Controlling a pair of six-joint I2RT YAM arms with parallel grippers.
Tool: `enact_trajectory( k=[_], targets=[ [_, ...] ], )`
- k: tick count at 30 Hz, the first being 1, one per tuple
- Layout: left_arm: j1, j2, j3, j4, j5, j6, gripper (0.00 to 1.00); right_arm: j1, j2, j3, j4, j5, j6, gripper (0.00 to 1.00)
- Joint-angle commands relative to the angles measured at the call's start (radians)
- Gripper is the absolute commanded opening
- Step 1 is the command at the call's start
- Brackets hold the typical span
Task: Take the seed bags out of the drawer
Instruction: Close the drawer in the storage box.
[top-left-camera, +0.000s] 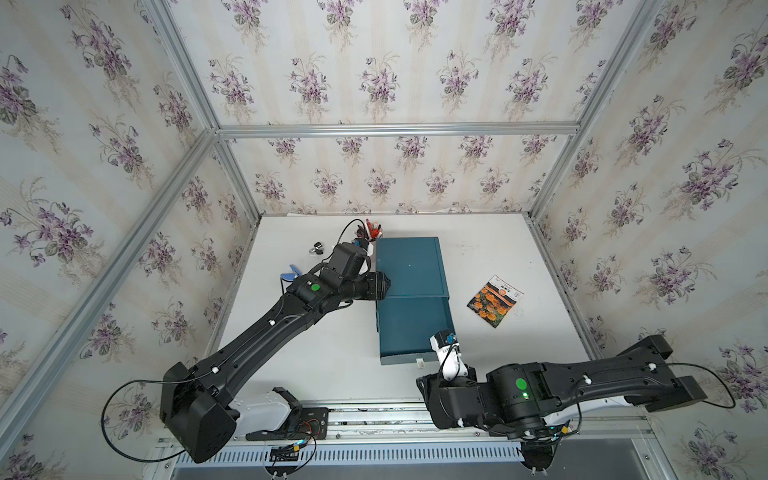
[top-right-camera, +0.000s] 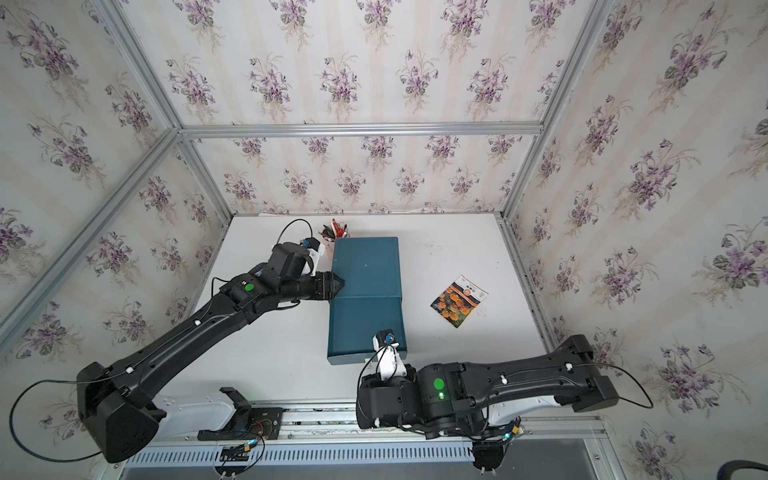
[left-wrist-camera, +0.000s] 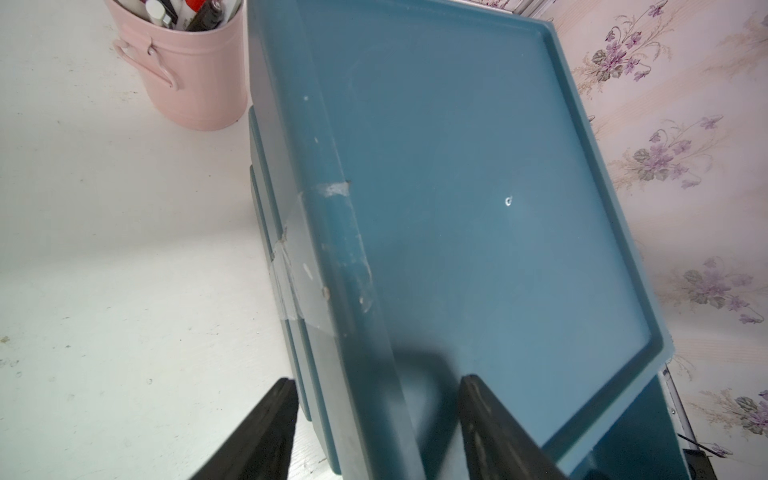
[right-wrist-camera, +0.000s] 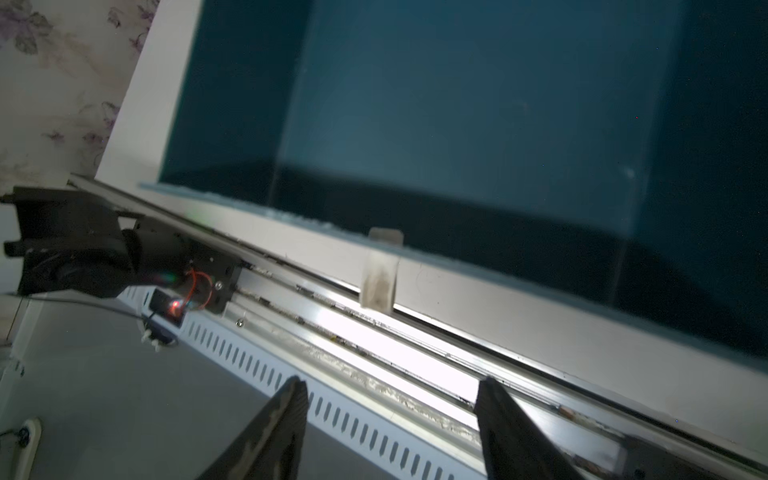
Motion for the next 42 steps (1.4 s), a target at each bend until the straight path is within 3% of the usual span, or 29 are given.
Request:
enact_trajectory(
  k=[1, 7, 19, 27, 36, 39, 42],
  targets=[
    [0.002, 0.008, -0.01, -0.111, -0.032, 0.037, 0.65, -0.092, 0.018, -0.016, 0.205, -0.027, -0.13, 0.61],
    [0.001, 0.013, -0.023, -0.107, -0.015, 0.042, 0.63, -0.203, 0.119, 0.044, 0.283, -0.035, -0.259, 0.5],
    [0.002, -0.005, -0.06, -0.096, -0.007, 0.037, 0.56, -0.407, 0.196, 0.042, 0.441, -0.017, -0.364, 0.27],
    [0.001, -0.005, -0.061, -0.101, -0.002, 0.042, 0.56, -0.475, 0.252, 0.036, 0.533, 0.0, -0.404, 0.22],
    [0.001, -0.012, -0.036, -0.123, -0.024, 0.042, 0.58, -0.494, 0.27, 0.01, 0.565, 0.002, -0.406, 0.25],
    [0.001, -0.031, -0.024, -0.129, -0.023, 0.029, 0.62, -0.49, 0.254, 0.007, 0.576, -0.027, -0.416, 0.33],
    [0.001, -0.045, 0.001, -0.134, -0.012, 0.026, 0.64, -0.432, 0.199, -0.001, 0.559, 0.026, -0.415, 0.51]
  ],
)
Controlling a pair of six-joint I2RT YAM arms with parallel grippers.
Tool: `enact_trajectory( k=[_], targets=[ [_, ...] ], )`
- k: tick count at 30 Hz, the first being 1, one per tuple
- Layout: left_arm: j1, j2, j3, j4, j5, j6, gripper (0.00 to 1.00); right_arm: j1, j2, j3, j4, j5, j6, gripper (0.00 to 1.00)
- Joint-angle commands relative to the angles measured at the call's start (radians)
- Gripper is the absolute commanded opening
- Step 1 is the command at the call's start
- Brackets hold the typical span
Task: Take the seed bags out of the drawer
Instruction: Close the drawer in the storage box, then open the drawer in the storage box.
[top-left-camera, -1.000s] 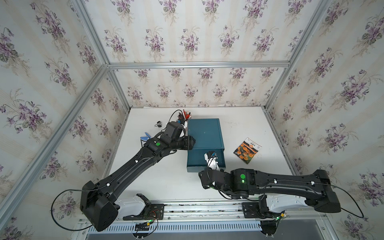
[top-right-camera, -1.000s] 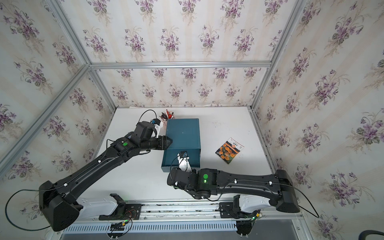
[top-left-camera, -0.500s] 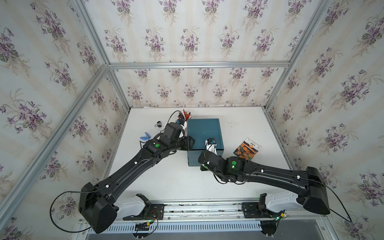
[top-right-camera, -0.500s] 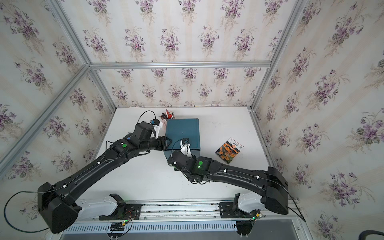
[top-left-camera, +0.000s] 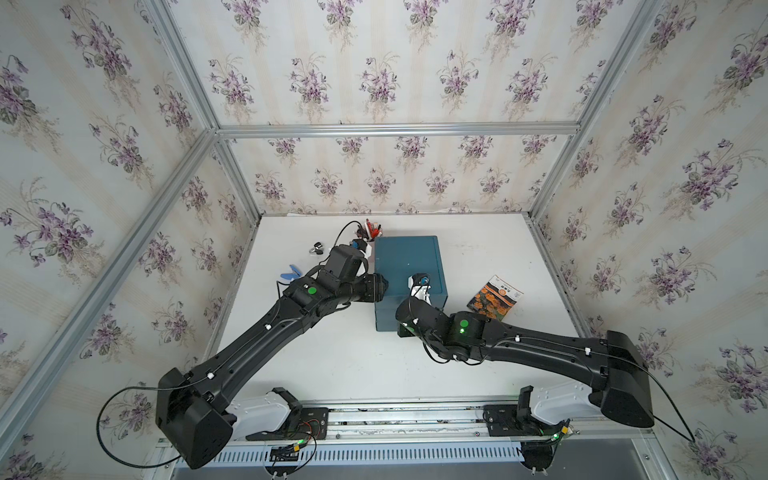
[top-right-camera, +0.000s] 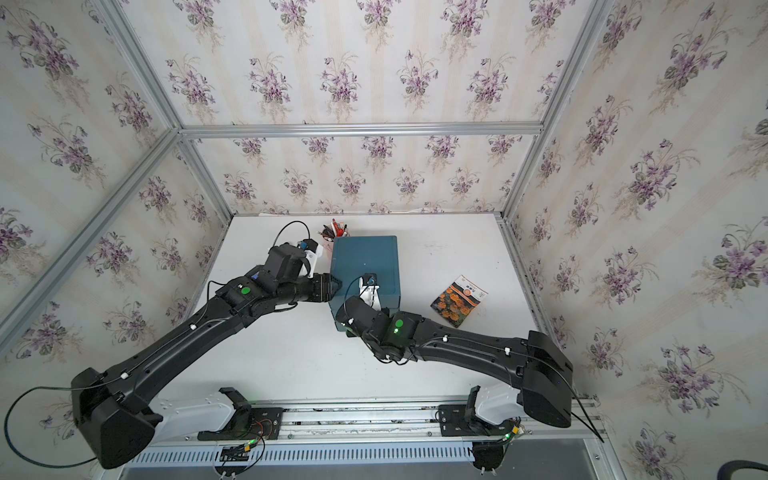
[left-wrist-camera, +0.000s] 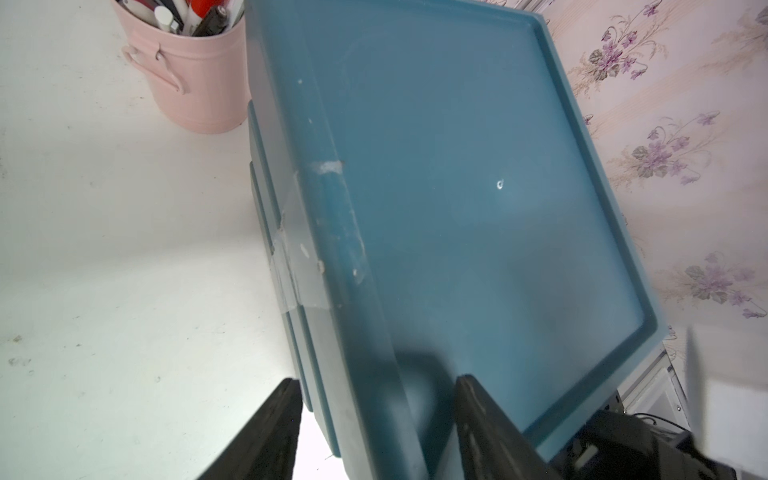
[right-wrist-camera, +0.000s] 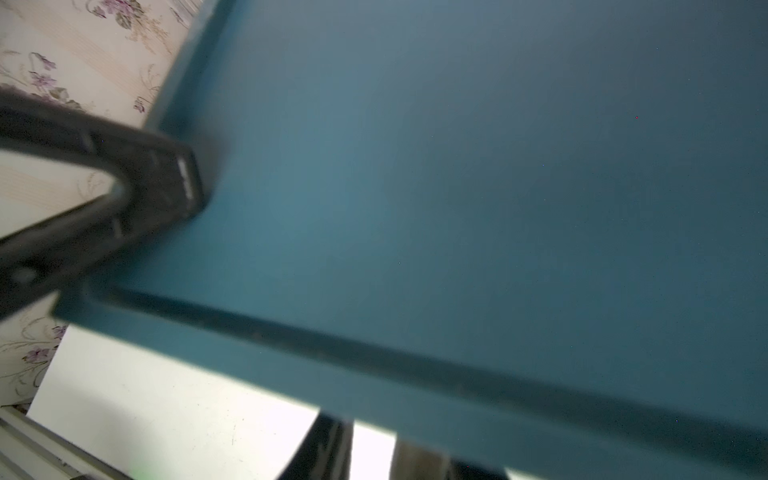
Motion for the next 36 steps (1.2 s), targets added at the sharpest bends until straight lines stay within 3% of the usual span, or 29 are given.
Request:
enact_trajectory(
  k=[1, 8, 12, 17, 18, 23, 36],
  targets=[
    [0.0, -0.012, 0.021, -0.112, -0.017, 0.014, 0.64, 0.055, -0.057, -0.007, 0.008, 0.068, 0.003, 0.58],
    [0.002, -0.02, 0.009, -0.093, -0.023, -0.004, 0.65, 0.196, -0.178, -0.135, -0.037, 0.196, 0.163, 0.82],
    [0.011, 0.0, -0.011, -0.068, 0.006, -0.011, 0.64, 0.233, -0.266, -0.289, 0.112, 0.201, 0.213, 0.83],
    [0.024, -0.001, -0.043, -0.016, 0.032, -0.028, 0.65, 0.022, -0.322, -0.486, 0.433, -0.192, 0.194, 0.7],
    [0.027, -0.002, -0.048, -0.004, 0.043, -0.033, 0.65, 0.009, -0.313, -0.497, 0.462, -0.211, 0.195, 0.68],
    [0.043, 0.001, -0.052, 0.001, 0.047, -0.032, 0.64, -0.013, -0.229, -0.495, 0.541, -0.18, 0.214, 0.54],
    [0.056, 0.003, -0.066, -0.014, 0.028, 0.006, 0.64, -0.024, -0.198, -0.636, 0.862, -0.052, 0.28, 0.37]
  ],
)
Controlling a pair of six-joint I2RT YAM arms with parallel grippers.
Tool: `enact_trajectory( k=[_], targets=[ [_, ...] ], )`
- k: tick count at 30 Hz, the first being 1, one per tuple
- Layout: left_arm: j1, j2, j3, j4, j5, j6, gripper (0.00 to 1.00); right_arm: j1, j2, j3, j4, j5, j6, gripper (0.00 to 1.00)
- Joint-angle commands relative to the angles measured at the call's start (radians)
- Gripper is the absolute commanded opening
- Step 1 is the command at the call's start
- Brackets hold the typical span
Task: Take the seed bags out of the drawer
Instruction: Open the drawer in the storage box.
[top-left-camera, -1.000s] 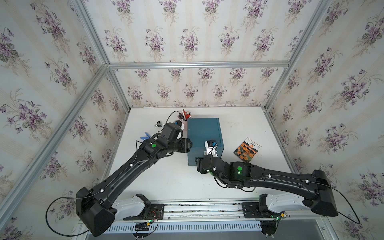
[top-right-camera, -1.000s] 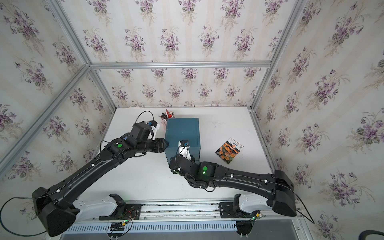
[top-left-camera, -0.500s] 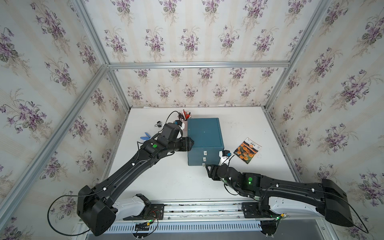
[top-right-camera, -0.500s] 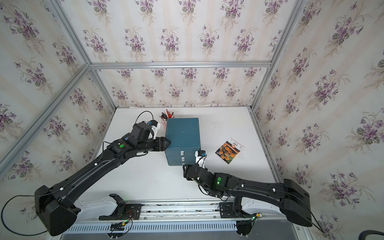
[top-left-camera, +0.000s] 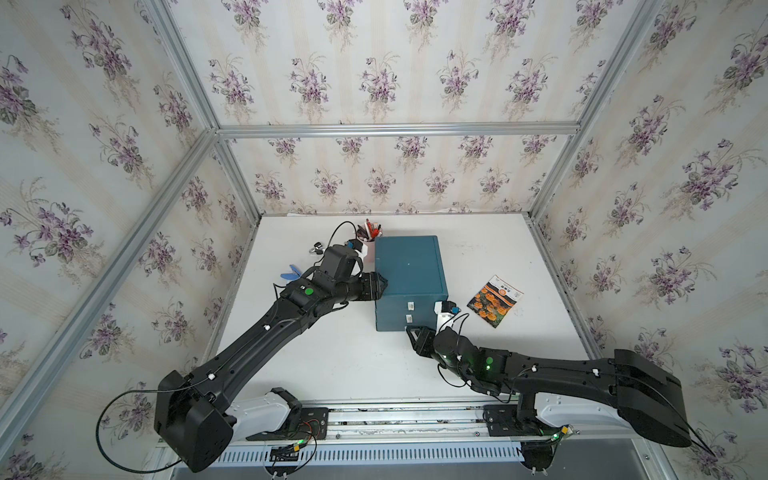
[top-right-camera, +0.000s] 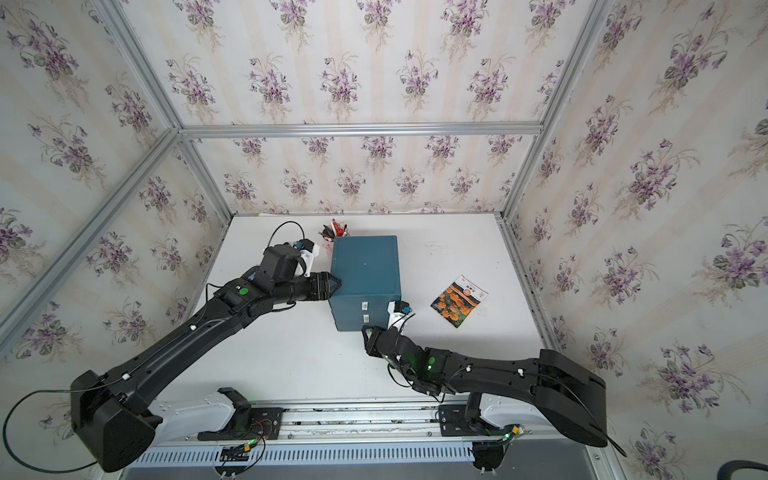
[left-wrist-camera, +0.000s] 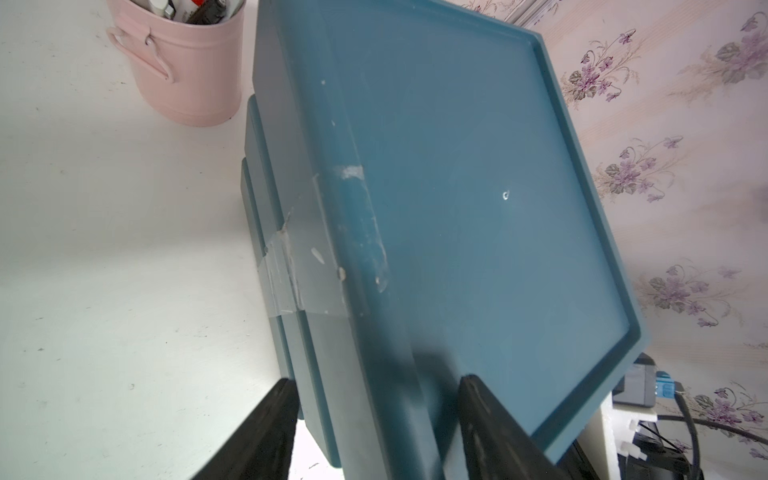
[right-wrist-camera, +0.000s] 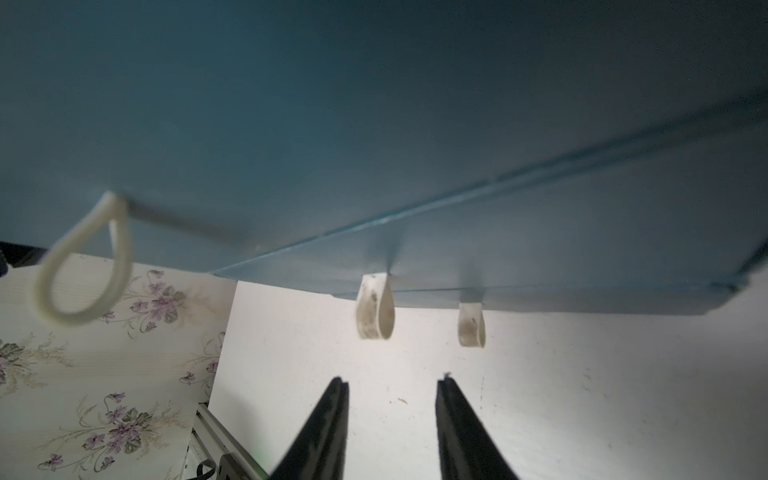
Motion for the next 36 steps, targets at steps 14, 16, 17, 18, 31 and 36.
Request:
enact_trajectory(
  k=[14, 16, 17, 18, 31, 36],
  targets=[
    [0.004, 0.008, -0.018, -0.124, -0.056, 0.074, 0.63, -0.001, 0.095, -0.036, 0.323, 0.063, -0.012, 0.29],
    [0.005, 0.005, -0.019, -0.129, -0.058, 0.08, 0.63, -0.002, 0.101, -0.038, 0.335, 0.073, -0.009, 0.28],
    [0.004, 0.005, -0.021, -0.13, -0.058, 0.083, 0.63, -0.001, 0.103, -0.039, 0.339, 0.081, -0.01, 0.28],
    [0.004, 0.004, -0.023, -0.132, -0.059, 0.084, 0.63, -0.002, 0.106, -0.037, 0.338, 0.086, -0.008, 0.28],
    [0.004, -0.004, -0.019, -0.145, -0.059, 0.108, 0.63, -0.02, 0.128, 0.007, 0.198, 0.158, 0.113, 0.29],
    [0.004, -0.002, -0.019, -0.146, -0.059, 0.116, 0.62, -0.026, 0.141, 0.023, 0.197, 0.137, 0.092, 0.11]
  ],
)
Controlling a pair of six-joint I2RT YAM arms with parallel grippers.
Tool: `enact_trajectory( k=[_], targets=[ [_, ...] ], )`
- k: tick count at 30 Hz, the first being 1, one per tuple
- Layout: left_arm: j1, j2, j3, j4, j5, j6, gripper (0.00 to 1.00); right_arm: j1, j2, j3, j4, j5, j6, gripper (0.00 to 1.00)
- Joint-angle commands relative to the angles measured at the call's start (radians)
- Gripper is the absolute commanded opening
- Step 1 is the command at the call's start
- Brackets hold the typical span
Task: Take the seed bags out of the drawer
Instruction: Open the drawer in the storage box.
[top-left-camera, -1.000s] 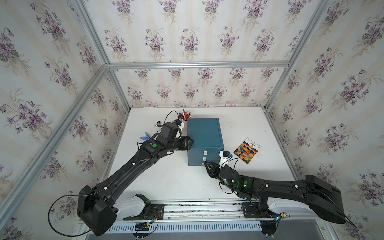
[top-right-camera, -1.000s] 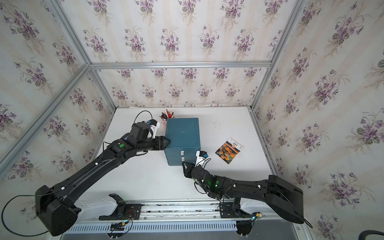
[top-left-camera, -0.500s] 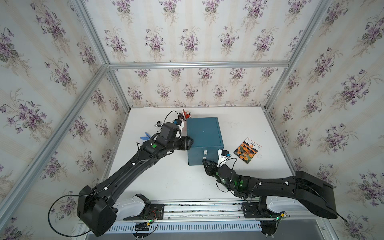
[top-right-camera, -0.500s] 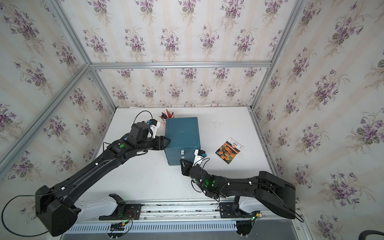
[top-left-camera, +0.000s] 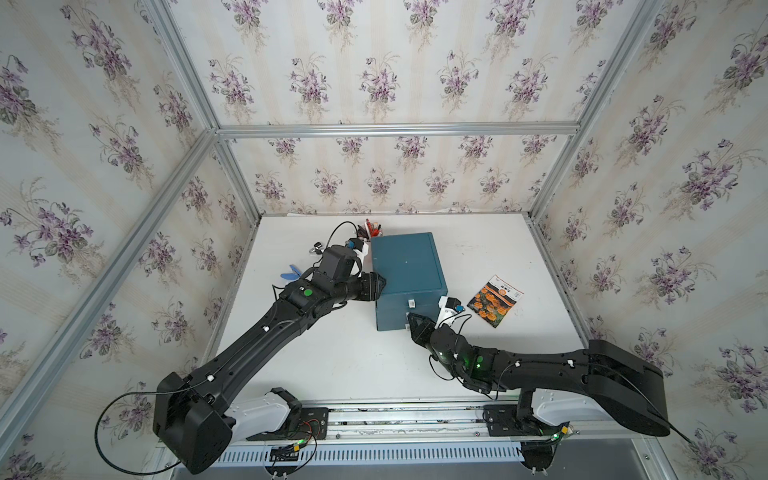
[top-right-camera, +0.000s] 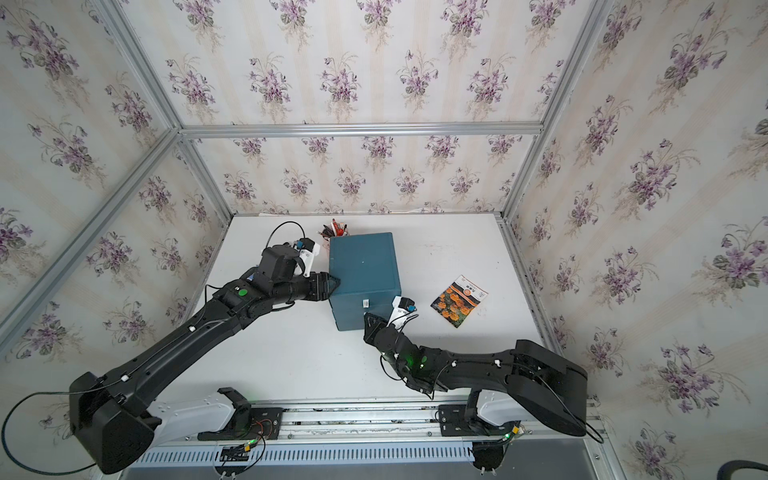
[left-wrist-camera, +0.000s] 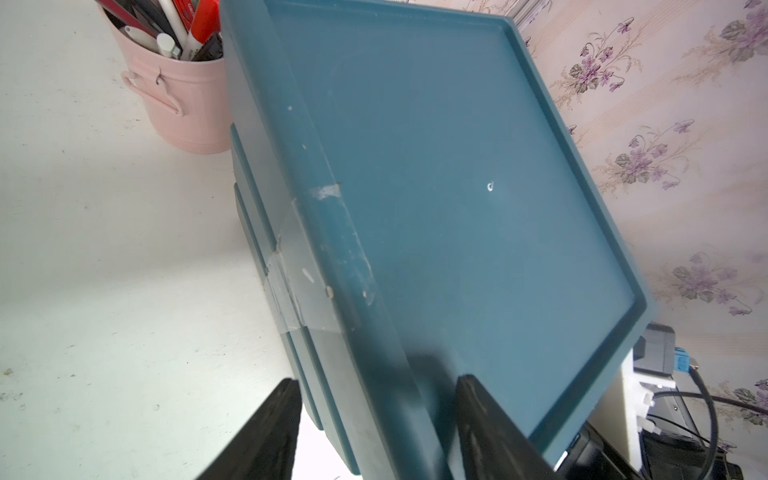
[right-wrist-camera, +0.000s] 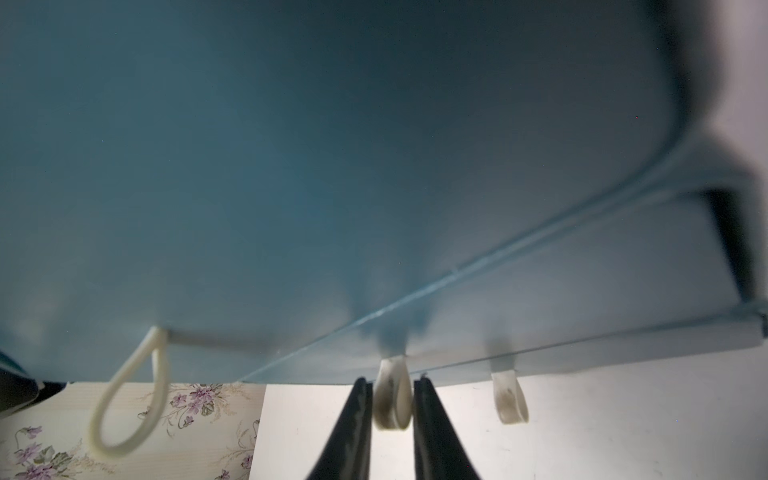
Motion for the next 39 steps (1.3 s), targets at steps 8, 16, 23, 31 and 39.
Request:
enact_trajectory(
  k=[8, 16, 23, 31, 39],
  targets=[
    [0.004, 0.029, -0.001, -0.155, -0.039, 0.034, 0.62, 0.009, -0.028, -0.005, -0.031, -0.068, -0.057, 0.0],
    [0.033, 0.067, 0.019, -0.138, -0.02, 0.001, 0.61, 0.168, -0.165, -0.002, -0.28, 0.035, -0.086, 0.0],
    [0.046, 0.105, 0.038, -0.119, -0.009, -0.012, 0.59, 0.354, -0.255, 0.027, -0.576, 0.182, 0.004, 0.0],
    [0.064, 0.132, 0.067, -0.11, -0.012, -0.015, 0.58, 0.545, -0.27, 0.074, -0.83, 0.268, 0.179, 0.0],
    [0.07, 0.145, 0.075, -0.106, -0.006, -0.007, 0.58, 0.574, -0.238, 0.08, -0.836, 0.252, 0.202, 0.0]
  ],
)
